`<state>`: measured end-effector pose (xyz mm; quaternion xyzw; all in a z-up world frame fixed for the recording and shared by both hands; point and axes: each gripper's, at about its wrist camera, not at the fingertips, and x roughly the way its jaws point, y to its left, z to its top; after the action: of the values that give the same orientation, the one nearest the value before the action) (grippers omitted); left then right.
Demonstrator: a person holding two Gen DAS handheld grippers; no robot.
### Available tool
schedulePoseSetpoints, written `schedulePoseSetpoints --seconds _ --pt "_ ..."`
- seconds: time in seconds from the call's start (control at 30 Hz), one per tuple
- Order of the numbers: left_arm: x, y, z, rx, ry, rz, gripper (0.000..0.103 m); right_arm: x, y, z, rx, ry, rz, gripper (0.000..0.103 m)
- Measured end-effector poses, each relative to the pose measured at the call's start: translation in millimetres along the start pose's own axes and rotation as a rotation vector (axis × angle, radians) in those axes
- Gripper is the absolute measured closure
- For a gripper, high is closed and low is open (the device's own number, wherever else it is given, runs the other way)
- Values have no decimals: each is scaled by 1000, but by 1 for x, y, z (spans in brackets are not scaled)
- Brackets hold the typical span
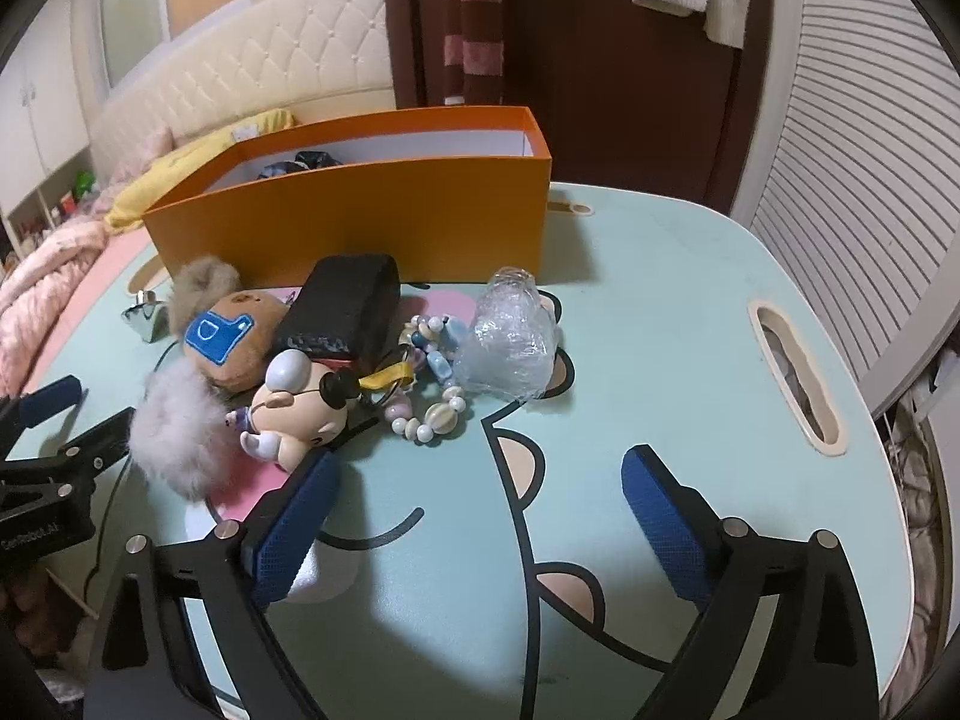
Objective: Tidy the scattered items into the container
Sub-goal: 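Withdraw both grippers from the box back over the table, then grasp the silver stand with the left gripper while the right gripper grasps the plastic bag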
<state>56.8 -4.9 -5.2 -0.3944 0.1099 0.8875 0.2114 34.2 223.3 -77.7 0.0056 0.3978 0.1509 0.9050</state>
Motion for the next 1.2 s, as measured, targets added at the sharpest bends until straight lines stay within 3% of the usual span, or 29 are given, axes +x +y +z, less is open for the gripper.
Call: schedulePoseSetpoints --seconds 0.23,0.4,0.6,0.7,0.77,0.87,0.97,1.2 --pt "0 0 -1 -1 -5 1 8 0 -2 1 -9 -4 12 8" --pt "0 0 -1 -1 -6 2 8 -6 1 5 -33 -41 51 26" --pt "0 0 -1 -2 -7 2 8 -16 -28 37 109 -118 159 31" --pt "0 0 -1 -2 -7 2 8 -1 -31 50 102 -87 90 52" --pt "0 -1 -1 -2 -7 2 8 12 -29 56 92 -48 68 58" --pt "0 -1 -1 -3 -7 2 8 24 -25 56 75 -4 56 59" --pt "0 -1 -1 0 -5 -1 8 32 -23 53 61 20 31 72" --pt "-3 18 20 -31 8 -25 8 38 -35 55 122 12 78 73"
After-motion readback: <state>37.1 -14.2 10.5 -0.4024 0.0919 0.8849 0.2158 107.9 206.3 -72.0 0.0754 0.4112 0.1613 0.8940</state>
